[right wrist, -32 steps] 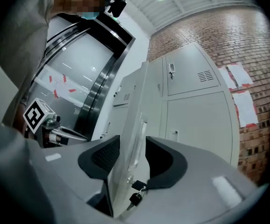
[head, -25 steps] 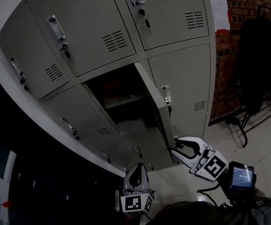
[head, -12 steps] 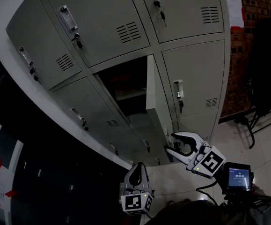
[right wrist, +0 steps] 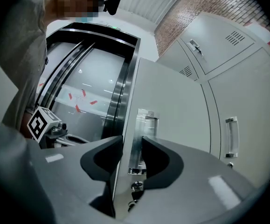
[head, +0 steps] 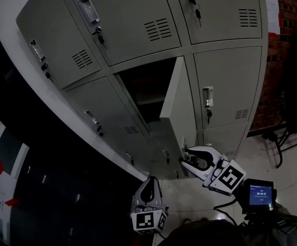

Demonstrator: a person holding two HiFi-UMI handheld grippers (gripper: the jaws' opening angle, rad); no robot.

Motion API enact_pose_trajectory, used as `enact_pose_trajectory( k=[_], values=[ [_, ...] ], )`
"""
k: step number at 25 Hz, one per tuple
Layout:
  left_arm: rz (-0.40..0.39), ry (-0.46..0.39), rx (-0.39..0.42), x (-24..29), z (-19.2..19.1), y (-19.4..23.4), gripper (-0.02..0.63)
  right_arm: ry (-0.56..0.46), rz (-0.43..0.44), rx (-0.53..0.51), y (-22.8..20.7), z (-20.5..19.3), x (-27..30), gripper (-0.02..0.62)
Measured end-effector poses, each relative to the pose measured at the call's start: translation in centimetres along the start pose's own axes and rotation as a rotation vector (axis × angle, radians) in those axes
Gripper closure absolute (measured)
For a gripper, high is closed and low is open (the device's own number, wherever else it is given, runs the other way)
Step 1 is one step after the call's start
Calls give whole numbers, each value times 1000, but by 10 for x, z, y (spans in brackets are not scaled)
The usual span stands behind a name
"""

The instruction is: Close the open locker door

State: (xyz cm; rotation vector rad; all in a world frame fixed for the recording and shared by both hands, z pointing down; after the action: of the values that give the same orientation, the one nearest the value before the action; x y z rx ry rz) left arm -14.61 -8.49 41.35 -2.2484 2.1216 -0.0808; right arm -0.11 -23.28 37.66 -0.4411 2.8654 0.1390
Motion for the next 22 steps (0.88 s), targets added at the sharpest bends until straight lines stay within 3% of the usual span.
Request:
enact_pose_trajectory(
  k=[10,22],
  values=[
    [24,-41,5,3,3,33,609,-23,-28,-33,12,-4,23,456],
    [-111,-93,4,40,4,132,609,-30,-134,-118,38,-20,102,457]
  ],
)
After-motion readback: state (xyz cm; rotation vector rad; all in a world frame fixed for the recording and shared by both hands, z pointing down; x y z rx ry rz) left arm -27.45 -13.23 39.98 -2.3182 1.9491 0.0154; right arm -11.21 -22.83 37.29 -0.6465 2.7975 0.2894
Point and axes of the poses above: the fingertips, and each gripper's own axes: x forward along the fingers, y to its left, z out of its top, the point moved 8 cm from there along -x, backward along the fingers, and after that the axes turned 13 degrees about -z, right-handed, at the moved point
